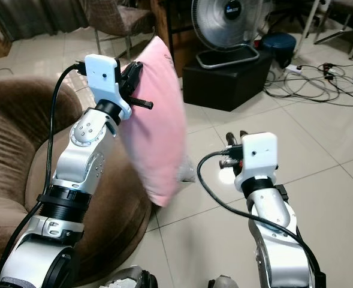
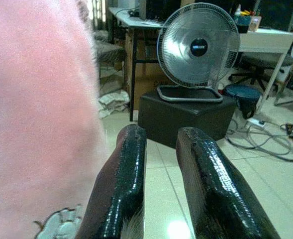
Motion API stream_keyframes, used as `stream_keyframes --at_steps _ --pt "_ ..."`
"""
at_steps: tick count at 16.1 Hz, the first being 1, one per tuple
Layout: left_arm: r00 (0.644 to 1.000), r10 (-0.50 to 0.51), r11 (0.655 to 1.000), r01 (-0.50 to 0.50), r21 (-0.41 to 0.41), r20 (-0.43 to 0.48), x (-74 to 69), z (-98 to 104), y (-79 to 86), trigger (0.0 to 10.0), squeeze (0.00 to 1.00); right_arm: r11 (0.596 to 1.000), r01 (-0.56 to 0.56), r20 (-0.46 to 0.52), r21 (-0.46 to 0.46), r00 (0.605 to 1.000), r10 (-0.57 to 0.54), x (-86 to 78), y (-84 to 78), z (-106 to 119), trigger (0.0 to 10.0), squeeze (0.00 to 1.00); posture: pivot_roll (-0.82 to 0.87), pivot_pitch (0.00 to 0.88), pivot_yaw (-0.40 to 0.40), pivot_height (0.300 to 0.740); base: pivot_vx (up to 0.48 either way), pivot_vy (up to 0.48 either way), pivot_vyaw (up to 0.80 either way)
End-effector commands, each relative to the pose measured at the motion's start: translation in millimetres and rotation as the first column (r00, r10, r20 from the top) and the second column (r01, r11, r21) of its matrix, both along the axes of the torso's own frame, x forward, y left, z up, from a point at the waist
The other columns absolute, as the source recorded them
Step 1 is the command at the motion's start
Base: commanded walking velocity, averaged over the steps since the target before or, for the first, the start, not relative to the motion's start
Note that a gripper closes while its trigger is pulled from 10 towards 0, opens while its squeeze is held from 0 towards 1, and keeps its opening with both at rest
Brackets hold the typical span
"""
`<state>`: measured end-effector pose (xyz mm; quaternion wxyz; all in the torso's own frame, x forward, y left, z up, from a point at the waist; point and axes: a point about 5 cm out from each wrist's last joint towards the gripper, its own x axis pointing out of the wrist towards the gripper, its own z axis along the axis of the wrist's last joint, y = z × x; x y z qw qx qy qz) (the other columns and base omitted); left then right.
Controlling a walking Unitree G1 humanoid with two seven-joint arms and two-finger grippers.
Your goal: Move the pillow to the sofa from floor
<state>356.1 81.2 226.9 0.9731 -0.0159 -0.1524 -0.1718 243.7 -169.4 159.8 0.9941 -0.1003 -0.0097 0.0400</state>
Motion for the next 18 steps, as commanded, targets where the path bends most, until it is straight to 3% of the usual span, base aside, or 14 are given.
stream_keyframes --at_steps 1,15,18 --pt "0.999 0.021 1.000 -0.021 0.002 0.029 0.8 7 3.5 10.0 0.00 1.000 -0.014 -0.012 -0.007 1.000 0.014 -0.7 4.2 -2 10.0 0.00 -0.10 0.016 0.107 0.740 0.292 0.000 0.80" --pt "1.000 -0.015 1.000 0.015 0.017 0.020 -0.3 5 -3.4 10.0 0.00 1.000 -0.024 -0.023 -0.020 0.999 0.024 -3.8 5.0 -7 10.0 0.00 -0.11 0.014 0.113 0.740 0.295 0.000 0.80" --pt "0.998 -0.059 0.997 0.060 0.047 -0.023 0.5 -5 -10.9 10.0 0.00 1.000 0.017 -0.017 0.004 1.000 -0.017 -4.5 -0.3 -8 10.0 0.00 -0.10 0.024 0.112 0.740 0.189 0.000 0.47"
